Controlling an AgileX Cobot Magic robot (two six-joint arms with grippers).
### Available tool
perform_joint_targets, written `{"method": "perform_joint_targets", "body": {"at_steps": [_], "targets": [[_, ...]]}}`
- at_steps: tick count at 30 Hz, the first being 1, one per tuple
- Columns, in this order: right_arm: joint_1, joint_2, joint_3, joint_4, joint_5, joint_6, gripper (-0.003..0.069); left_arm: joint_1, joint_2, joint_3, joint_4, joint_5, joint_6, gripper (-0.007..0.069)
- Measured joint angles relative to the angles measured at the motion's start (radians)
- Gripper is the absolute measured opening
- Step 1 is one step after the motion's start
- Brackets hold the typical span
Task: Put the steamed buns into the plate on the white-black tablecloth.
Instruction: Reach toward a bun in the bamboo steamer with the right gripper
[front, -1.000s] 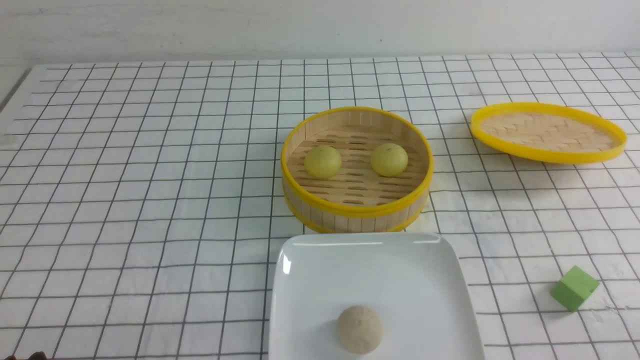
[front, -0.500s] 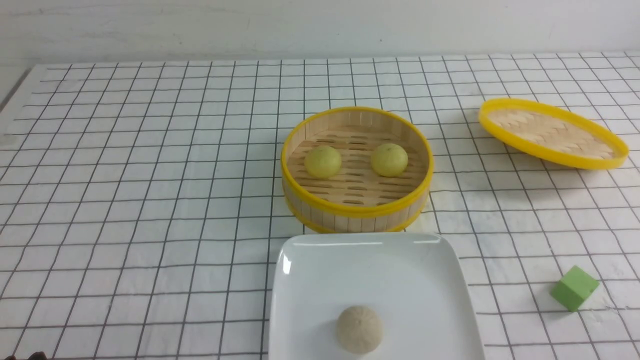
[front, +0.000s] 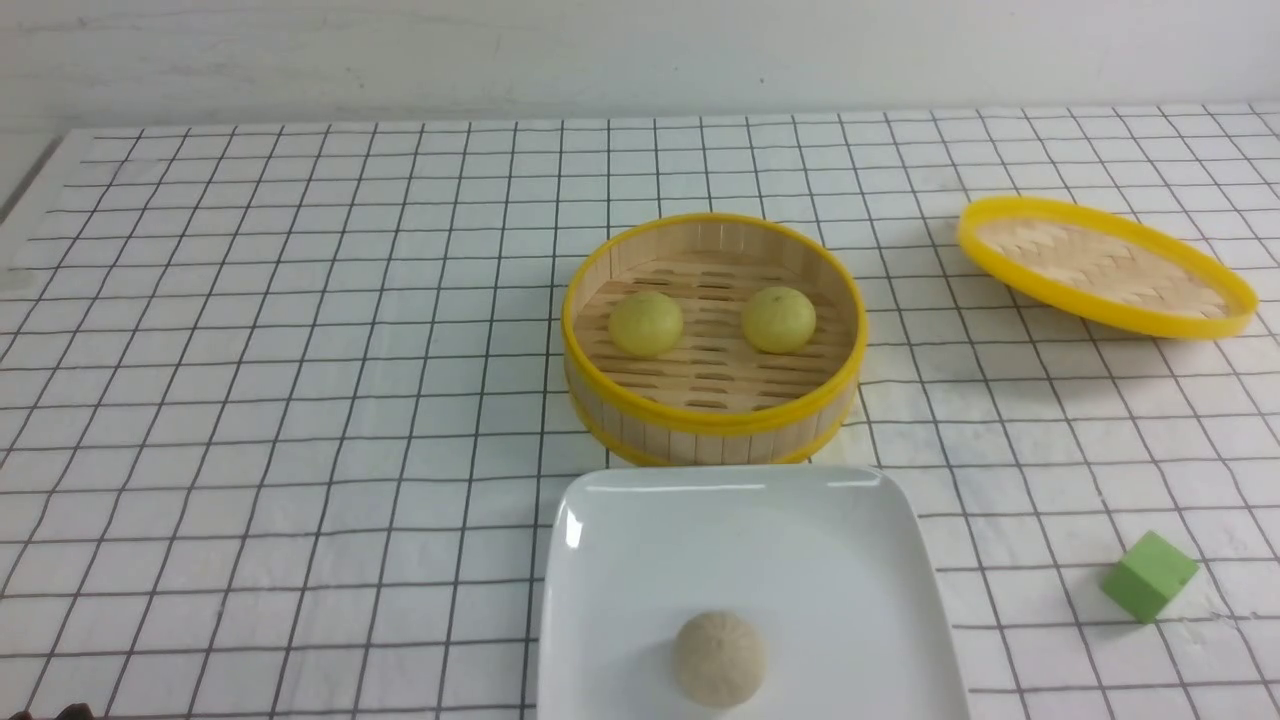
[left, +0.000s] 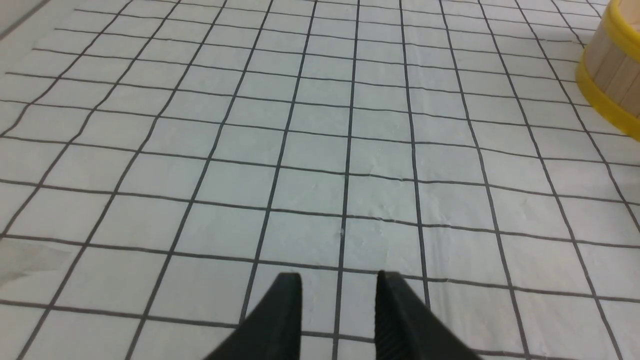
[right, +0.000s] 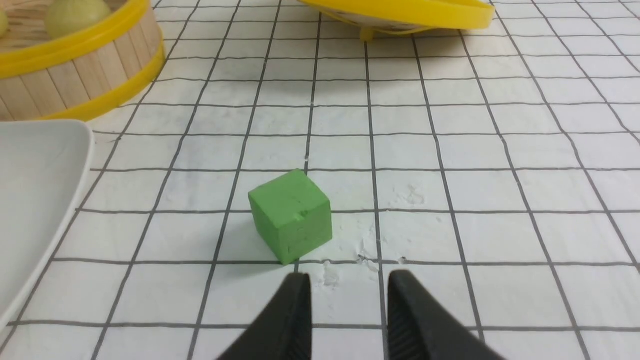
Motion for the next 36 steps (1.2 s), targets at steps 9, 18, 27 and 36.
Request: {"method": "perform_joint_targets", "body": {"at_steps": [9, 18, 27, 36], "targets": [[0.000, 0.000, 0.001, -0.020, -0.007, -0.021, 0.0240, 0.000, 0.000, 0.000, 0.000, 0.000, 0.000, 0.0242], [0.000, 0.000, 0.008, 0.356, -0.056, 0.300, 0.0240, 0.000, 0.000, 0.007, -0.597, -0.021, -0.524, 0.0242], [0.000, 0.000, 0.005, 0.520, -0.086, 0.381, 0.0235, 0.000, 0.000, 0.009, -0.777, -0.070, -0.686, 0.0230], [0.000, 0.195, -0.351, 0.167, 0.025, 0.243, 0.0009, 0.000, 0.071, -0.315, -0.743, 0.051, -0.243, 0.0076]]}}
